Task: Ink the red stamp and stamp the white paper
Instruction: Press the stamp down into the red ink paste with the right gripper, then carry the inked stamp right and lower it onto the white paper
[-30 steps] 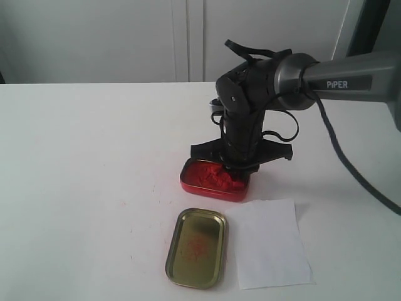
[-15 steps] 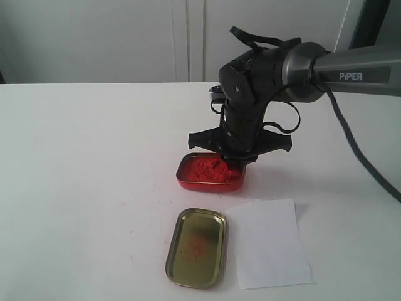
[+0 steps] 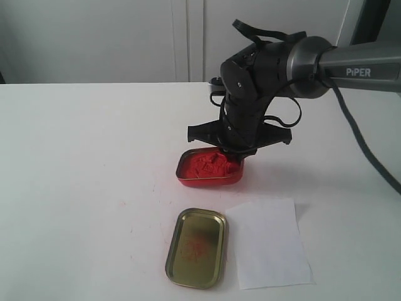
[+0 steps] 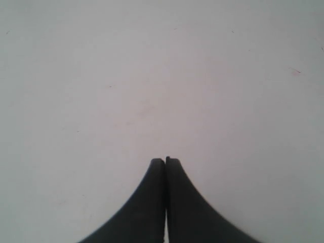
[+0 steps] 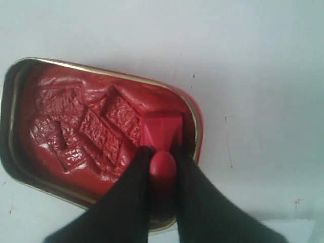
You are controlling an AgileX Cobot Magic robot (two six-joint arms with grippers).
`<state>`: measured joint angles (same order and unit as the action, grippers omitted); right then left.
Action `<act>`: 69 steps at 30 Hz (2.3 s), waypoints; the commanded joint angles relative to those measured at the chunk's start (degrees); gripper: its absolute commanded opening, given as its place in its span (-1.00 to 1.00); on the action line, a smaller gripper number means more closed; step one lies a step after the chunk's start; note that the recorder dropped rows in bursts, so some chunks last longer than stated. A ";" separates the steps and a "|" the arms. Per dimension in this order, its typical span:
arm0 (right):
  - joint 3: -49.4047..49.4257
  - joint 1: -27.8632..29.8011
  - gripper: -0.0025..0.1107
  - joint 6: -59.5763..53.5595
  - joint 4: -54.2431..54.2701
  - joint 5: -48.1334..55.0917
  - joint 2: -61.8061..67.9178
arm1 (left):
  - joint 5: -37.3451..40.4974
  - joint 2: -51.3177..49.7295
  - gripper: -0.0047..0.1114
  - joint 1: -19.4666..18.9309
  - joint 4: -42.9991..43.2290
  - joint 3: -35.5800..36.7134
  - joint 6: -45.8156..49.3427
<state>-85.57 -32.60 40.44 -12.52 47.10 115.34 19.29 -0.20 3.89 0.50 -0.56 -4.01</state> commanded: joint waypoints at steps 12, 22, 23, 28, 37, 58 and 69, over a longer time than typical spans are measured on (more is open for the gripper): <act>0.01 0.64 -0.96 0.25 -1.40 -2.10 -1.36 | 0.82 0.20 -0.92 -0.04 -0.03 0.56 -0.05; 0.01 0.64 -0.96 0.25 -2.95 -2.13 -1.49 | 0.82 0.20 -0.92 -0.04 -0.03 0.56 -0.05; 0.01 0.64 -0.96 0.25 -2.95 -2.23 -1.49 | 0.82 0.20 -0.92 -0.04 -0.03 0.56 -0.05; 0.01 0.64 -0.96 0.25 -2.95 -2.23 -1.49 | 0.82 0.20 -0.92 -0.04 -0.03 0.56 -0.05; 0.01 0.64 -0.96 0.25 -3.56 -1.86 -1.49 | 0.82 0.20 -0.92 -0.04 -0.03 0.56 -0.05; 9.61 0.64 -0.96 -10.25 2.00 0.26 -7.46 | 0.82 0.20 -0.92 -0.04 -0.03 0.56 -0.05; 22.40 0.64 -0.96 -13.81 3.34 -2.45 -18.26 | 0.82 0.20 -0.92 -0.04 -0.03 0.56 -0.05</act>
<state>-65.27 -32.60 27.98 -9.33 45.26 99.31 19.29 -0.20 3.89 0.50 -0.56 -4.01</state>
